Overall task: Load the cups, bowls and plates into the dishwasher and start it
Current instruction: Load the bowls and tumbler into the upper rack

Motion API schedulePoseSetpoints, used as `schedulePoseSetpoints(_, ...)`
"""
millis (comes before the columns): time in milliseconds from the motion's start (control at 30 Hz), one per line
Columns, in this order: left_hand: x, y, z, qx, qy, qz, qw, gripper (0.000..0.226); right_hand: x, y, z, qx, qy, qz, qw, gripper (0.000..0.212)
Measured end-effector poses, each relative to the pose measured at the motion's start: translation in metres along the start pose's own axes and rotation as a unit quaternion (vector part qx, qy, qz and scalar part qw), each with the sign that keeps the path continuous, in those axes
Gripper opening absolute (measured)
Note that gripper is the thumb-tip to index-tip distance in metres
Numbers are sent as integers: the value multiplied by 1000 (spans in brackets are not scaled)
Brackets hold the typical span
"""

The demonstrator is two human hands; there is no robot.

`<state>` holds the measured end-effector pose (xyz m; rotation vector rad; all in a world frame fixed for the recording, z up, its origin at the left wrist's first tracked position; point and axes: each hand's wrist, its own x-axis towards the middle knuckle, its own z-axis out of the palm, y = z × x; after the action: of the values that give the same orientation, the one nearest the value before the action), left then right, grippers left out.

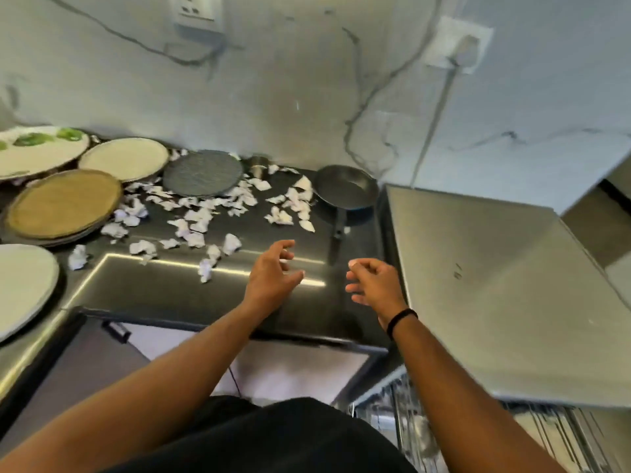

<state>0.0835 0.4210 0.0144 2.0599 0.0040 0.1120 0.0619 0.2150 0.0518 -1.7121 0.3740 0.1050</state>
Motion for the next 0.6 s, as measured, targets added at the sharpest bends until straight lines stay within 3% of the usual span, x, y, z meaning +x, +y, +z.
schedulePoseSetpoints(133,52,-35,-45,-19,45,-33,998,62,48,-32,72,-74,-59,-10,995,7)
schedulePoseSetpoints(300,113,-70,-89,-16,51,-26,998,59,109,-74,138,-76,-60,-20,995,9)
schedulePoseSetpoints(600,196,-89,-104,-33,26,-54,998,56,164,-110,178,-87,-70,-11,994,7)
